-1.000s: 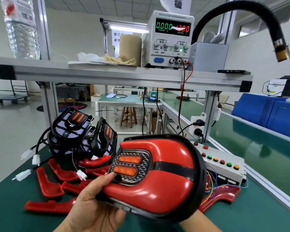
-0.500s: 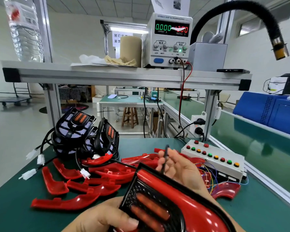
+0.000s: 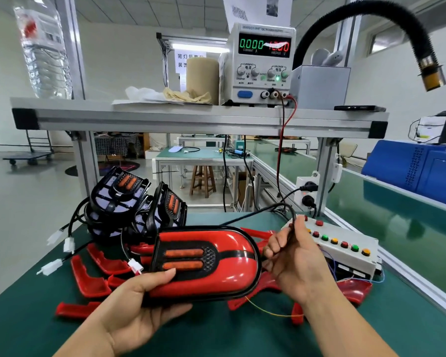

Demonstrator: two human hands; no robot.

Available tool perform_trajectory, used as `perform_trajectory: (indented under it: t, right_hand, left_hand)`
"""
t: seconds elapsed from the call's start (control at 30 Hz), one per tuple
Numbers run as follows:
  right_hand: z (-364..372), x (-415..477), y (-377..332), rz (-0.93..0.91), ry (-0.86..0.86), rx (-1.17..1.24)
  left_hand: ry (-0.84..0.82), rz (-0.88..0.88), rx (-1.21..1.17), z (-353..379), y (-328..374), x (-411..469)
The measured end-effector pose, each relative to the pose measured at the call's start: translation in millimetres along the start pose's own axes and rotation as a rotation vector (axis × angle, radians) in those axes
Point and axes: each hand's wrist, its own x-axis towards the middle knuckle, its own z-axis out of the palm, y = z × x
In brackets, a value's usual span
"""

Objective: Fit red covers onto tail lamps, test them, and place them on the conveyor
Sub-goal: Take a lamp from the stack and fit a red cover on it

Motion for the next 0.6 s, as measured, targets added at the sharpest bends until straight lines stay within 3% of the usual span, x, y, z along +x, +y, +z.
perform_trajectory:
  t: [0.27, 0.6]
  right_hand:
    - [-12.6, 7.8, -10.9, -0.14, 0.086, 0.166]
    - [-5.6, 3.3, -8.6, -0.108, 0.025, 0.223]
  left_hand:
    - [0.077, 0.041, -0.159, -1.7, 5.2, 6.6]
    - [0.097, 0.376, -0.482, -29.4, 39.0, -2.0]
